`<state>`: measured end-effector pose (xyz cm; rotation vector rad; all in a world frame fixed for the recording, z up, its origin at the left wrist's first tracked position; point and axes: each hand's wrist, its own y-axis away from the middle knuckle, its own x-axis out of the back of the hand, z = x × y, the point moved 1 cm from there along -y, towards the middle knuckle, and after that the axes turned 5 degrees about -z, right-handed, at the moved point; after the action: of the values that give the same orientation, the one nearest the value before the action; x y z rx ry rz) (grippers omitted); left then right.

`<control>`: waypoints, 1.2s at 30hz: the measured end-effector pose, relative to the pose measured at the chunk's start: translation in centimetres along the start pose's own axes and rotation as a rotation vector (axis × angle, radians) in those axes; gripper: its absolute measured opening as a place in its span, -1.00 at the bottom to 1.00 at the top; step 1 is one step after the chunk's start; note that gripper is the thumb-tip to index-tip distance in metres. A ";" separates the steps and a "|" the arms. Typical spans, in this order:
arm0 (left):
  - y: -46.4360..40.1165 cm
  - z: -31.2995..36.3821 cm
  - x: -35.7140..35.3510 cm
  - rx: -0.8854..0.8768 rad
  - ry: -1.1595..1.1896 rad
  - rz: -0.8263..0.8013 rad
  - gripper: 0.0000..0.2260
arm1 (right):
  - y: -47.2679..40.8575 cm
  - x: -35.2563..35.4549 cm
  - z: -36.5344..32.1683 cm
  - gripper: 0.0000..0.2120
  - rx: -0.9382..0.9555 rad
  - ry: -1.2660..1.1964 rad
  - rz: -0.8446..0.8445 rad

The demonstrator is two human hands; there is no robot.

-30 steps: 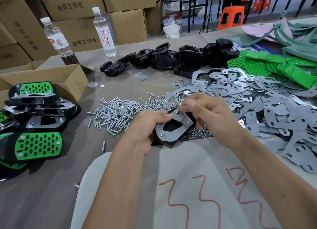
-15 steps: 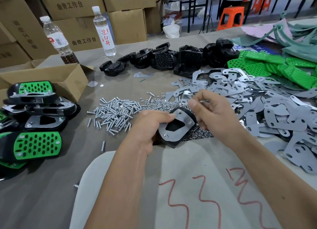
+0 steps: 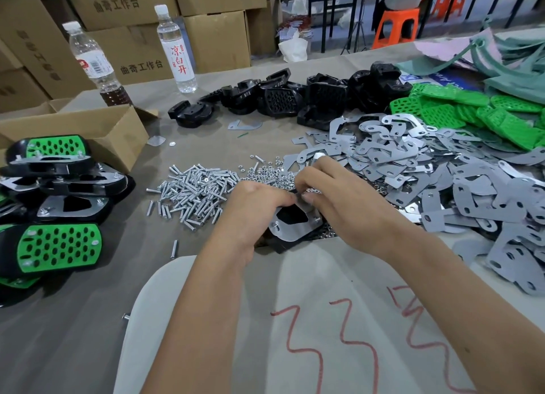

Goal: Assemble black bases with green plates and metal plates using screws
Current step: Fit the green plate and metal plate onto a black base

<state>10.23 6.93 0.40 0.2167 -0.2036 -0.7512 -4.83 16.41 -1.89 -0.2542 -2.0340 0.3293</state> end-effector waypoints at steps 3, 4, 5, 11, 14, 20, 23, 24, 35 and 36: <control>0.1 0.0 -0.2 -0.008 0.009 0.024 -0.70 | 0.0 0.2 -0.6 -0.94 -0.011 0.046 0.021; 0.2 0.1 -0.2 -0.013 0.008 0.032 -0.73 | 0.0 0.2 -0.8 -0.94 -0.021 0.059 0.025; 0.2 0.1 -0.3 -0.017 0.002 0.032 -0.75 | 0.0 0.2 -1.0 -0.94 -0.032 0.077 0.029; 0.7 0.7 -0.5 -0.016 0.017 -0.001 -0.80 | -0.3 0.4 -1.6 -0.78 -0.110 0.210 0.093; 0.6 0.7 -0.7 -0.022 0.039 -0.006 -0.75 | -0.4 0.2 -1.3 -0.78 -0.157 0.258 0.132; 0.5 0.3 -0.9 -0.039 0.076 -0.036 -0.91 | -0.5 -0.4 -0.8 -0.68 -0.174 0.153 0.293; 0.6 0.3 -1.0 -0.059 0.057 -0.010 -0.88 | -0.5 -0.2 -0.9 -0.63 -0.140 0.069 0.313; 0.7 0.4 -1.0 -0.065 0.066 0.003 -0.87 | -0.5 0.0 -0.9 -0.65 -0.129 0.060 0.307; 0.7 0.7 -0.9 -0.078 0.165 0.023 -0.87 | -0.5 0.2 -0.9 -0.88 -0.142 0.116 0.241; 0.7 0.7 -0.9 -0.080 0.167 0.023 -0.87 | -0.5 0.2 -0.9 -0.88 -0.141 0.110 0.243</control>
<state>9.85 7.93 1.11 0.1997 -0.0181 -0.7127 -4.16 16.08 -1.13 -0.5975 -1.9220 0.3145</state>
